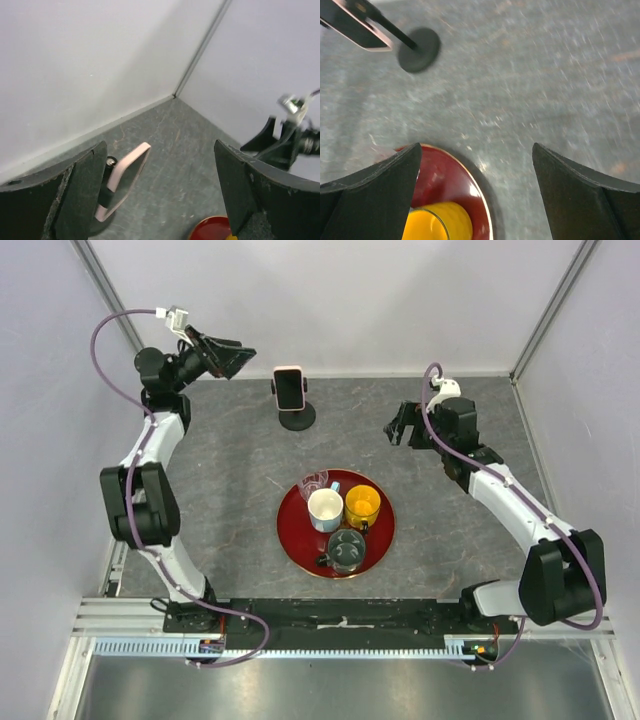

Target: Place the phone on the phone stand

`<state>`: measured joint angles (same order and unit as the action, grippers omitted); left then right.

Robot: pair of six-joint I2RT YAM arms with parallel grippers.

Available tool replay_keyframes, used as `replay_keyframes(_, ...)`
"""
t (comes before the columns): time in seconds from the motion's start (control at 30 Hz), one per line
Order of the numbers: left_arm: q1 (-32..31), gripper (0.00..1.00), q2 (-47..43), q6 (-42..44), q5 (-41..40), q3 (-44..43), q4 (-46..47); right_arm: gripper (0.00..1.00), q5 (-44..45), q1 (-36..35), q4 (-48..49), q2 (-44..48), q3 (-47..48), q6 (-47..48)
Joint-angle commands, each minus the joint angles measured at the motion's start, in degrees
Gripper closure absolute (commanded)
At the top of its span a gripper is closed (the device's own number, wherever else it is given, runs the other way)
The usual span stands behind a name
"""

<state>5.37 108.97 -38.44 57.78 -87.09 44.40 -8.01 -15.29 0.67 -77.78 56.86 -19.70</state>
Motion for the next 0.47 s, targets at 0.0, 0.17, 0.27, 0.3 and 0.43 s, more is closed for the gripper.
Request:
replay_keyframes(0.0,-0.9,0.1,-10.9,-8.9,-14.3,12.9,-9.7,0.02,9.8,-0.3,-13.7,3.0,1.9,0.8)
replay_keyframes(0.17,-2.6,0.14,-24.1,-7.2,-11.6,24.9,-14.5,0.02,15.6,-0.3,-21.2,9.1,3.1,1.0)
replay_keyframes(0.27,-2.9,0.14,-33.4,-1.0,-12.2,29.3,-21.3,0.02,14.6,-0.3,-21.8,15.4,2.1,2.3)
replay_keyframes(0.3,-2.8,0.13,-35.9,2.1,-12.3,30.0,-25.7,0.02,14.3,-0.3,-21.3,17.4,1.1,2.6)
replay_keyframes(0.43,-2.8,0.12,-45.9,8.7,-12.5,27.6,-36.5,0.02,15.7,-0.3,-21.1,24.8,2.6,4.0)
